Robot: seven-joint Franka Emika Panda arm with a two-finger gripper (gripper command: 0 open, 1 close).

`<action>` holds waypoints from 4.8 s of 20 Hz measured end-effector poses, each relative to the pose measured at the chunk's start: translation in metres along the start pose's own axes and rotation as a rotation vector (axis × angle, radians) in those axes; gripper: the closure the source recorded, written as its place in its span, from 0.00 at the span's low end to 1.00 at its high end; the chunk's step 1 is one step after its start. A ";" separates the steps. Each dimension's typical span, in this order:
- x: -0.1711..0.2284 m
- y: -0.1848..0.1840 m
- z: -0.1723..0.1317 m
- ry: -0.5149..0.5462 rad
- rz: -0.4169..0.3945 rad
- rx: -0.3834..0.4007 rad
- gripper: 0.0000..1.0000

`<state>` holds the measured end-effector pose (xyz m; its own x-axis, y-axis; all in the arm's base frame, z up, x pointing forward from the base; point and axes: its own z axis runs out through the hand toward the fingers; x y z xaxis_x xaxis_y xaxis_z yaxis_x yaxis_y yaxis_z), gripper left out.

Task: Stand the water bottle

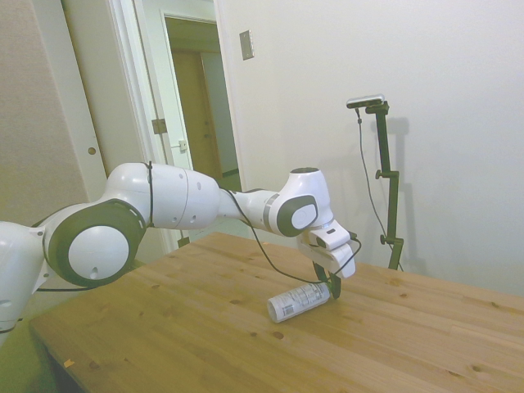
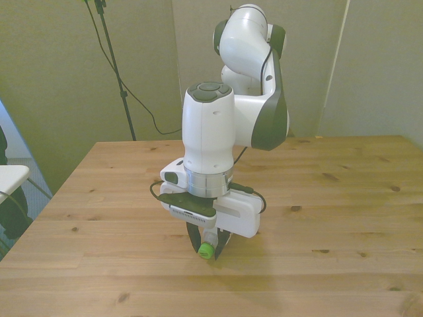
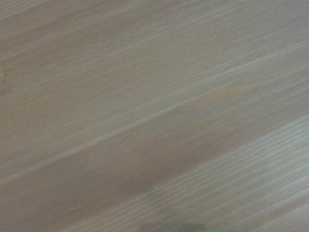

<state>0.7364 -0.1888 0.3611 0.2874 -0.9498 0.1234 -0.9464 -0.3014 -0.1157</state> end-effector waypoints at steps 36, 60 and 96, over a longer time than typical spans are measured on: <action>-0.243 0.026 -0.179 0.571 0.002 0.503 1.00; -0.251 -0.015 -0.107 0.790 0.128 0.595 1.00; -0.251 0.022 -0.140 0.703 0.144 0.560 0.00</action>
<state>0.6231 0.0546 0.4658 -0.1577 -0.7667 0.6223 -0.7036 -0.3549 -0.6156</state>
